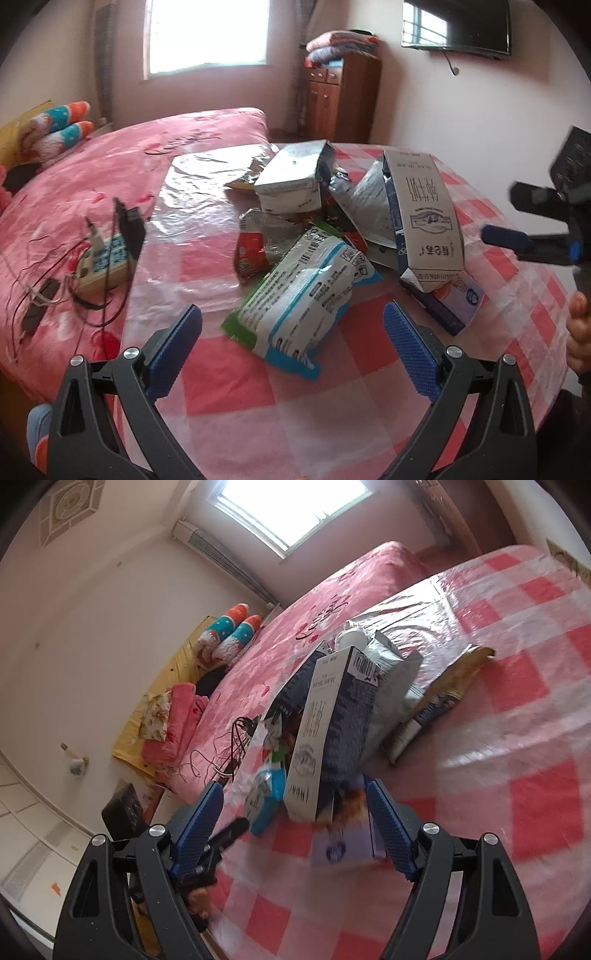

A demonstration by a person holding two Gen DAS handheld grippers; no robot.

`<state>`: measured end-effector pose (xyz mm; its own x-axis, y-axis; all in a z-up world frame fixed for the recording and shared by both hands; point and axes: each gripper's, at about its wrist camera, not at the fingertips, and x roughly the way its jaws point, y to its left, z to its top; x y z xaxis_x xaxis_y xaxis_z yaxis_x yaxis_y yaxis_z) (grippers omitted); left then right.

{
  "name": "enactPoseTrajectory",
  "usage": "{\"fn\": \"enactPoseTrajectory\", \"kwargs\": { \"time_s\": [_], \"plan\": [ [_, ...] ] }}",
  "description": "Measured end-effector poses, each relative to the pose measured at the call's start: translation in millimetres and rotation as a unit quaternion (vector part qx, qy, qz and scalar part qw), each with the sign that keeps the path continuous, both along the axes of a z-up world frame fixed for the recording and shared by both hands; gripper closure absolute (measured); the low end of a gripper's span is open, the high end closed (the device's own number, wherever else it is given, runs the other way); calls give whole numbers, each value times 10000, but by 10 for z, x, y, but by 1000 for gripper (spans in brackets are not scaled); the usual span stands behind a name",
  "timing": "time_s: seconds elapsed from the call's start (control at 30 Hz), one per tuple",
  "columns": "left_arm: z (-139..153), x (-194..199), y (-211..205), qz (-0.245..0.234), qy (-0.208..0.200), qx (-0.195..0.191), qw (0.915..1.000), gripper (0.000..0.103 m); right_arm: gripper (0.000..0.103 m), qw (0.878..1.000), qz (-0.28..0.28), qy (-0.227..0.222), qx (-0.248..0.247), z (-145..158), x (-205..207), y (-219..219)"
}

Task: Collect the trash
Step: 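Grasp the white-blue snack bag with left tool while right tool grasps dark carton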

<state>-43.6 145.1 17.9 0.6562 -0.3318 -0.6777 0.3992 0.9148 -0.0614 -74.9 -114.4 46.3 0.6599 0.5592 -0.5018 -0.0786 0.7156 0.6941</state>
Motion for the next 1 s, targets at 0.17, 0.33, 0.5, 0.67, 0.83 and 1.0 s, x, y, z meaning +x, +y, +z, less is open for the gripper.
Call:
{"fn": "enactPoseTrajectory", "kwargs": {
  "time_s": [0.17, 0.33, 0.5, 0.67, 0.83, 1.0],
  "plan": [
    [-29, 205, 47, -46, 180, -164, 9997, 4, 29, 9986, -47, 239, 466, -124, 265, -104],
    [-93, 363, 35, -124, 477, -371, 9981, 4, 32, 9961, 93, 344, 806, -211, 455, -128],
    [-116, 412, -78, -233, 538, -368, 9976, 15, 39, 9949, 230, 431, 888, -328, 597, -49],
    [-132, 441, -118, -77, 709, -563, 9959, 26, 51, 9946, 282, 430, 896, -397, 611, -28],
    [-149, 428, -85, 166, 888, -796, 9927, 39, 66, 9965, 332, 351, 680, -366, 563, 18],
    [-189, 343, -37, 360, 1147, -1194, 9855, 47, 67, 9986, 343, 270, 286, -278, 509, 129]
  ]
}}
